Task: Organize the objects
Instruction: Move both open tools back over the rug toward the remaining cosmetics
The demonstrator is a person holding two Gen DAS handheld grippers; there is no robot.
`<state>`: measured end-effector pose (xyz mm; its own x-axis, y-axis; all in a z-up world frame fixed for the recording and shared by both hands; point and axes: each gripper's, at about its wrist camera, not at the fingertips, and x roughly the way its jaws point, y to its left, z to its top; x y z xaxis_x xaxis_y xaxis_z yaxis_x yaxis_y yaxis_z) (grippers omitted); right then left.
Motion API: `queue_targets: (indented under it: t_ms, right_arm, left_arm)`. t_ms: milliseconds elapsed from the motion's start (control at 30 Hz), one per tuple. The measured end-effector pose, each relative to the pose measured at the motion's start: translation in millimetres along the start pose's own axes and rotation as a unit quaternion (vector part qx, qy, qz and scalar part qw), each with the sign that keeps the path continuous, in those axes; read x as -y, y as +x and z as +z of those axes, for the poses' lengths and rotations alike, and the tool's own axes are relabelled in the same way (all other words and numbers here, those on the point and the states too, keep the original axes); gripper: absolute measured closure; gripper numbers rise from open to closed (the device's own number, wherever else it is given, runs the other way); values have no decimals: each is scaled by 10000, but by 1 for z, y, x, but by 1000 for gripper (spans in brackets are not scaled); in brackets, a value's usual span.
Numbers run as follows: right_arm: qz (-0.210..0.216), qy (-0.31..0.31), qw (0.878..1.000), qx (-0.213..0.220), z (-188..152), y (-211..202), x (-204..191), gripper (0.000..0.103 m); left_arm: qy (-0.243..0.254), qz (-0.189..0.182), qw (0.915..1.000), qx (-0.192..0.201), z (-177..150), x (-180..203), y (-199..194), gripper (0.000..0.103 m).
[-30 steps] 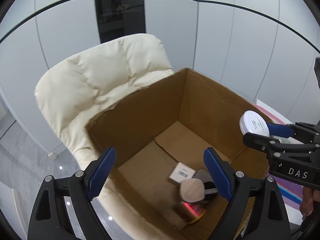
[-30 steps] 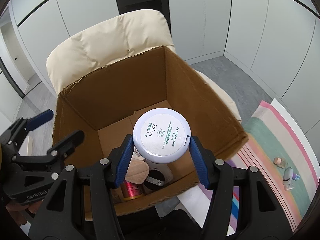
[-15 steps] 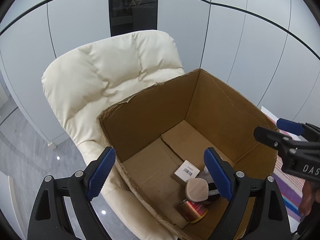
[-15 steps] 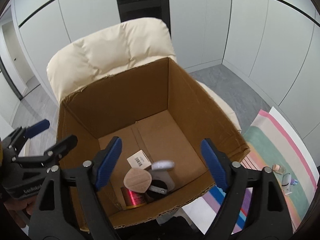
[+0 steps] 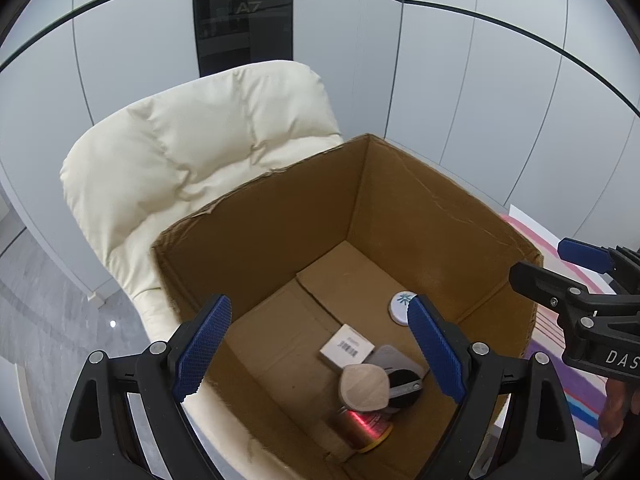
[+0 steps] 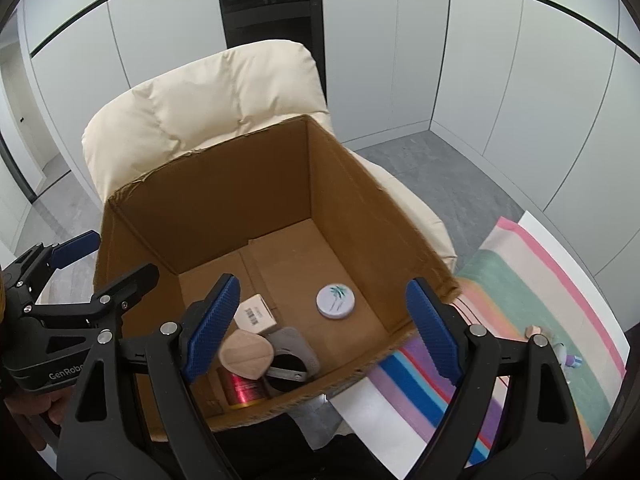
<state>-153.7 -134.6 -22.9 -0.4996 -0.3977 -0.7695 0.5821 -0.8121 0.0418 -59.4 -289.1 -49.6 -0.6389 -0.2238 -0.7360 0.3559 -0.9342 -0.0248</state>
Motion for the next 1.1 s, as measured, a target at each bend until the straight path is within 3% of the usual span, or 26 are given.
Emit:
queue_targets:
  t_ms: [333,433,833,967,1100]
  right_arm:
    - [-138,162,9998,5,-7,-9,29,15]
    - [-218,209,9995,22,-11,-13,38,7]
    - [-513,467,9975,111,-24,-30,81,5]
    - [-680,564,9958,226,-29,-39,95,0]
    - [-814,621,9945,234,-34,-44,108,0]
  left_arm:
    - [205,-147,9997,35,5,32,3,12]
    - [265,-196,9994,39,6,42,4,12]
    - [549,-346,9978,120,12,87,5,11]
    - [525,-307,9978,281,14,99,2,1]
    - [588,-286,9973,341,16,113,2,0]
